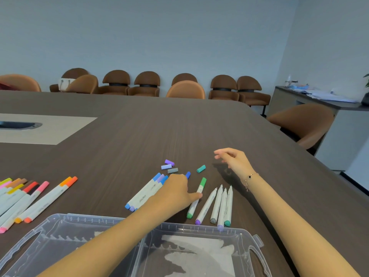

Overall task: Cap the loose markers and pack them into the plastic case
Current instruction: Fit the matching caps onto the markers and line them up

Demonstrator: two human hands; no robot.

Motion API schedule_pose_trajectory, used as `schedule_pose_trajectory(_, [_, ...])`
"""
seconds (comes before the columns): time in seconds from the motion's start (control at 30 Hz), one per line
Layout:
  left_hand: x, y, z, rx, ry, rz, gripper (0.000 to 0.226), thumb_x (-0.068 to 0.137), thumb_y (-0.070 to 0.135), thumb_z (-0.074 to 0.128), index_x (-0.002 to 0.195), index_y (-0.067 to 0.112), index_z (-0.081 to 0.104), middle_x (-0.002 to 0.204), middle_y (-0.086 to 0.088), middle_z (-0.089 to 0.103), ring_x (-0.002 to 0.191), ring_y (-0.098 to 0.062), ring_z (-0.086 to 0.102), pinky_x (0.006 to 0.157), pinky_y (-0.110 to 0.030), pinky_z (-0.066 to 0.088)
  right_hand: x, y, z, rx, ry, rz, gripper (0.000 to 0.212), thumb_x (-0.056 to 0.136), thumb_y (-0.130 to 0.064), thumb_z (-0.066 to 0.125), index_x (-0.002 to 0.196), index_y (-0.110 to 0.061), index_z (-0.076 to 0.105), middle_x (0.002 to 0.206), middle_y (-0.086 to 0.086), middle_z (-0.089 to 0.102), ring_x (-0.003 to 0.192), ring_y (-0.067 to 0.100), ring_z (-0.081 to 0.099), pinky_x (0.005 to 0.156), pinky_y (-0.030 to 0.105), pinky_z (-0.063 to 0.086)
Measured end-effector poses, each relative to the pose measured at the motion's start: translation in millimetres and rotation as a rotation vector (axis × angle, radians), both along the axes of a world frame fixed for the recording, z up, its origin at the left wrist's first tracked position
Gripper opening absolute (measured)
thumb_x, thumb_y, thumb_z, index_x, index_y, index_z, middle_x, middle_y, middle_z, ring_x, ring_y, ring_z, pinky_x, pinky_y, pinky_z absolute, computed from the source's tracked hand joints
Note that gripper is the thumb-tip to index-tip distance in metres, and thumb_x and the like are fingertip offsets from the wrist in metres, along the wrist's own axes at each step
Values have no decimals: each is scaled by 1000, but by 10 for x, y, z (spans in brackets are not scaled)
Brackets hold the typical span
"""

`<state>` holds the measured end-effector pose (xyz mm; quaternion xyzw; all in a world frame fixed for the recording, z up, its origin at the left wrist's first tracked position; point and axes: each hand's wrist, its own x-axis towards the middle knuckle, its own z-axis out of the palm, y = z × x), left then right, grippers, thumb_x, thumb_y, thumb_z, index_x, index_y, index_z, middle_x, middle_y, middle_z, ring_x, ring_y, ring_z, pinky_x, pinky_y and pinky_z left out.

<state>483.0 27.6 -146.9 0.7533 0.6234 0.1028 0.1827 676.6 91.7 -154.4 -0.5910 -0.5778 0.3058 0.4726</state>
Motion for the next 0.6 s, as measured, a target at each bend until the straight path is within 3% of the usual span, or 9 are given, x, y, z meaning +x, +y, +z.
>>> schedule_pose_trajectory(0.1, [77,-14,31,-57,-113,-124,32,86,46,62,88,14,63,75,-1,55,64,-10,50,57,-16,37,6,18,-18,3,11,-15,19,97,-19,47,100,-20,66,101,-3,64,90,8,54,65,16,42])
schedule_pose_trajectory(0.23, [154,-8,13,-176,-38,-165,37,85,44,63,101,11,67,83,-4,59,64,-12,51,57,-16,40,-34,22,-17,12,-13,4,20,97,-16,47,99,-19,67,101,-3,64,86,6,55,63,15,43])
schedule_pose_trajectory(0.37, [174,8,50,-176,-5,-162,29,86,39,64,97,13,60,86,-4,59,63,-13,53,59,-16,43,-45,29,-16,11,-15,15,20,97,-16,47,100,-18,67,103,-2,64,89,9,56,61,17,46])
schedule_pose_trajectory(0.5, [188,4,31,-84,-6,-154,22,86,32,64,97,13,66,94,-7,65,82,-15,60,71,-20,48,-41,39,-32,12,-23,14,21,97,-16,48,103,-17,67,103,-3,64,87,8,55,63,15,46])
schedule_pose_trajectory(0.6, [203,-17,19,-27,119,-122,23,88,34,60,89,10,63,71,-3,56,82,-17,62,72,-20,47,-36,48,-35,17,-38,11,21,97,-16,47,103,-16,68,105,-1,64,88,8,55,63,14,46])
